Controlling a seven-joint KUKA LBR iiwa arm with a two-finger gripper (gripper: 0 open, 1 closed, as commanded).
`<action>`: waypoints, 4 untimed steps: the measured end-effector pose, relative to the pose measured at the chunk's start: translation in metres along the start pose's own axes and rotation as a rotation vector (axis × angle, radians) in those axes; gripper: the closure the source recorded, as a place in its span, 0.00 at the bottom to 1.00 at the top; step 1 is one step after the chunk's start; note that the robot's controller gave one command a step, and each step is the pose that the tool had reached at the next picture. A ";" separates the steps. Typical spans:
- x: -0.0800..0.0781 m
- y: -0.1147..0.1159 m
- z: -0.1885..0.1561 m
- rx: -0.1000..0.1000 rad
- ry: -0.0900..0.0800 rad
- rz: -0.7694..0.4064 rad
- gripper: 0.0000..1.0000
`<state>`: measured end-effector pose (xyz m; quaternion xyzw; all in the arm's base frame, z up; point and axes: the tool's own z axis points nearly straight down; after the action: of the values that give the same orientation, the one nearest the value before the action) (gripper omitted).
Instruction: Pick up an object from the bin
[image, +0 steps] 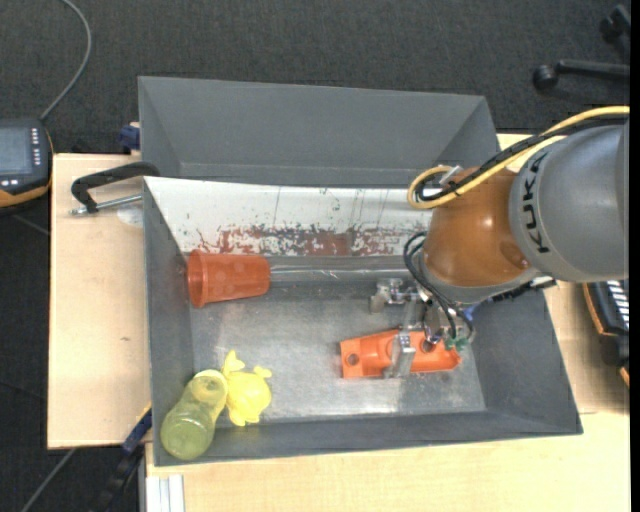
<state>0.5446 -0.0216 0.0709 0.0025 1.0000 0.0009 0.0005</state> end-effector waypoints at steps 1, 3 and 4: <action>0.000 -0.002 0.000 -0.003 -0.005 0.139 0.00; -0.002 -0.002 -0.001 -0.004 -0.007 0.138 1.00; -0.002 -0.002 -0.001 -0.004 -0.007 0.138 1.00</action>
Offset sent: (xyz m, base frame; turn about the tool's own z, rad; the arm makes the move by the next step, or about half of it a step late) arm 0.0000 0.0000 0.0000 0.0000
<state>0.5463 -0.0232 0.0721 0.0714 0.9974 0.0031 0.0041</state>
